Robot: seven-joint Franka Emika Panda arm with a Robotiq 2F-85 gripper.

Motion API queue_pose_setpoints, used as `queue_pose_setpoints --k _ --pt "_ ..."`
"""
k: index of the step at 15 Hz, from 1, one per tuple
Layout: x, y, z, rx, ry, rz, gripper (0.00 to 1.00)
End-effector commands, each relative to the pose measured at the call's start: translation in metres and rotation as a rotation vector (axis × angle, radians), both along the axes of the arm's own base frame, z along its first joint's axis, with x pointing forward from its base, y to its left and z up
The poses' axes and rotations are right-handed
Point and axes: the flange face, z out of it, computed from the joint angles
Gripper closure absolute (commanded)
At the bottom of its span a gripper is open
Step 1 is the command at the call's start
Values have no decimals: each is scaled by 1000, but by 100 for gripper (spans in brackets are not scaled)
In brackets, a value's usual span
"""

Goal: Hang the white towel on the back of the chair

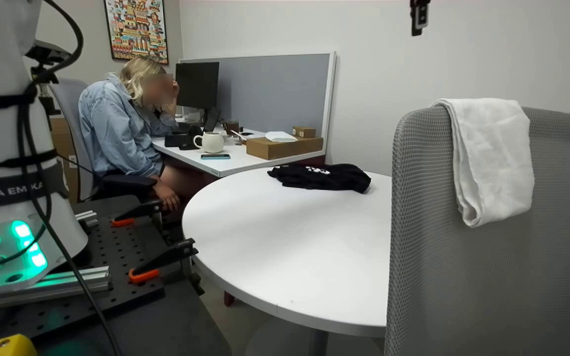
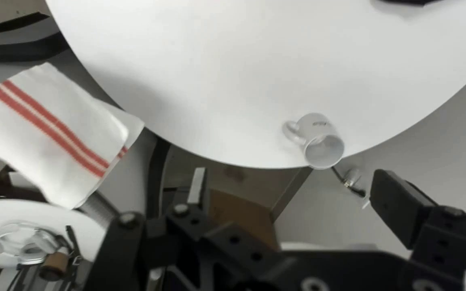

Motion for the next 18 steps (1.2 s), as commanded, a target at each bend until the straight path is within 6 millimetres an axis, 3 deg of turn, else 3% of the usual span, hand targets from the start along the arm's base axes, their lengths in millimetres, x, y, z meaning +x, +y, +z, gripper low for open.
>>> queue_pose_setpoints --k 1,5,8,14,15,18 --pt "-14 71 -41 39 44 197 0" --pt "-38 123 -94 72 139 406 0" --pt "-76 126 -118 81 227 565 0" --pt "-140 129 -136 22 356 859 0" --pt "-115 122 -137 69 351 778 0" --pt "-120 123 -137 66 356 783 0"
